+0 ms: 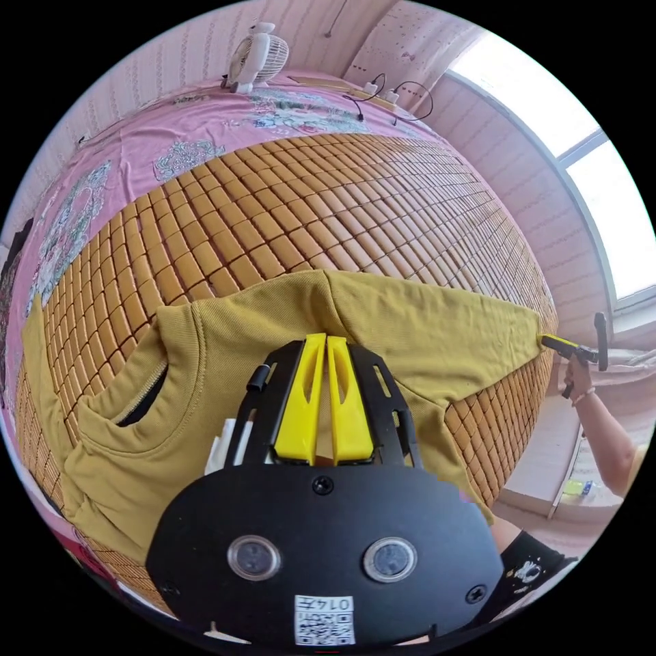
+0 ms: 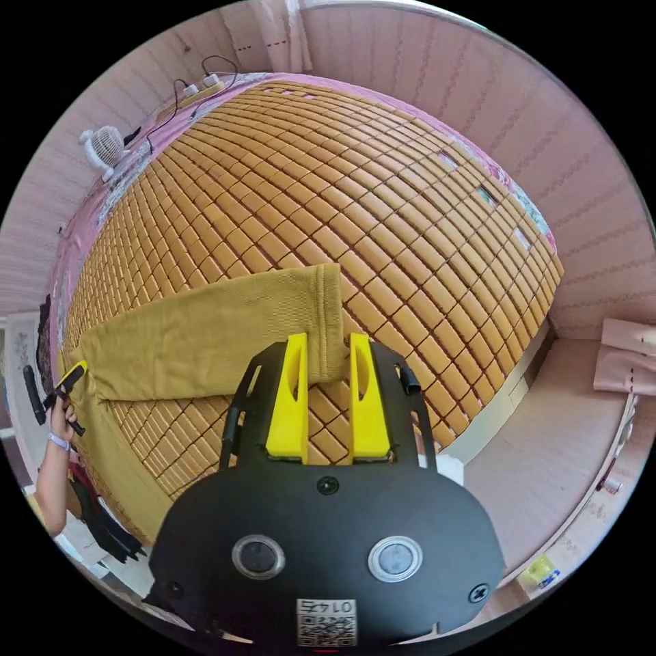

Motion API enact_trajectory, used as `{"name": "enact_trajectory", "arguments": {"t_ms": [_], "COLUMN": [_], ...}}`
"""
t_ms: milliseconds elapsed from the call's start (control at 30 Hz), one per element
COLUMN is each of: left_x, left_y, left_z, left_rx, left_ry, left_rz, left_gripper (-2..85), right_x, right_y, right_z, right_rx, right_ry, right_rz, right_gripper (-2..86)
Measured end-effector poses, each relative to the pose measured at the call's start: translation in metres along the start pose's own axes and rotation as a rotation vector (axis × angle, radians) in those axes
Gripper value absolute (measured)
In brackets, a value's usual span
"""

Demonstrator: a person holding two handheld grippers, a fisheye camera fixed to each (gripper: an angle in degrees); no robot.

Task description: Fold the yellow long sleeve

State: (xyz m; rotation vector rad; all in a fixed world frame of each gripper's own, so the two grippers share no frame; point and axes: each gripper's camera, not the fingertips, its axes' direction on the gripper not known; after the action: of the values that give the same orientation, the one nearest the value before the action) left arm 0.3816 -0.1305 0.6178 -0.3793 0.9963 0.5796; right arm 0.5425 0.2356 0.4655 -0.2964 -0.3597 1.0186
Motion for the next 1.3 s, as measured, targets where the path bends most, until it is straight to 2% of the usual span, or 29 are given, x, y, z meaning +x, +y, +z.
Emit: {"name": "enact_trajectory", "arguments": {"t_ms": [133, 167, 300, 400, 500, 633, 767, 800, 867, 967, 1033, 1133, 1300], "left_x": [0.016, 0.012, 0.004, 0.007, -0.005, -0.021, -0.055, -0.063, -0.096, -0.124, -0.133, -0.142, -0.146], "left_y": [0.0, 0.002, 0.003, 0.006, 0.026, 0.111, 0.23, 0.246, 0.308, 0.383, 0.417, 0.451, 0.482], "left_z": [-0.014, -0.02, -0.031, -0.042, -0.069, -0.14, -0.191, -0.197, -0.221, -0.247, -0.254, -0.261, -0.274], "left_rx": [0.027, 0.053, 0.07, 0.068, 0.071, 0.159, 0.078, 0.058, 0.002, 0.025, 0.017, 0.021, 0.043], "left_ry": [-0.12, -0.101, -0.014, -0.021, 0.085, 0.173, 0.066, 0.047, 0.032, 0.037, 0.023, 0.093, 0.122], "left_rz": [0.072, 0.049, 0.039, 0.075, 0.022, 0.012, -0.063, -0.095, -0.298, -0.53, -0.608, -0.658, -0.618], "left_gripper": [-1.0, -1.0, -1.0, -1.0, -1.0, -1.0, -1.0, -1.0, -1.0, -1.0, -1.0, -1.0, -1.0], "right_x": [-0.045, -0.049, -0.069, -0.075, -0.078, -0.095, -0.157, -0.194, -0.261, -0.394, -0.509, -0.642, -0.807], "right_y": [-0.016, -0.018, -0.039, -0.058, -0.068, -0.067, -0.062, -0.06, -0.056, -0.042, -0.028, -0.004, 0.047], "right_z": [0.023, 0.029, 0.06, 0.08, 0.095, 0.107, 0.111, 0.116, 0.125, 0.139, 0.152, 0.165, 0.189], "right_rx": [-0.009, -0.016, -0.038, -0.071, -0.093, -0.104, -0.087, -0.094, -0.098, -0.052, -0.048, -0.05, -0.032], "right_ry": [0.225, 0.262, 0.329, 0.331, 0.307, 0.263, 0.147, 0.143, 0.065, -0.065, -0.207, -0.326, -0.381], "right_rz": [-0.16, -0.172, -0.263, -0.235, -0.189, -0.145, -0.267, -0.351, -0.509, -0.772, -0.967, -1.161, -1.34], "right_gripper": [6.5, 6.1, 5.3, 5.4, 6.0, 6.3, 6.8, 7.0, 7.2, 6.9, 6.9, 7.2, 7.6]}}
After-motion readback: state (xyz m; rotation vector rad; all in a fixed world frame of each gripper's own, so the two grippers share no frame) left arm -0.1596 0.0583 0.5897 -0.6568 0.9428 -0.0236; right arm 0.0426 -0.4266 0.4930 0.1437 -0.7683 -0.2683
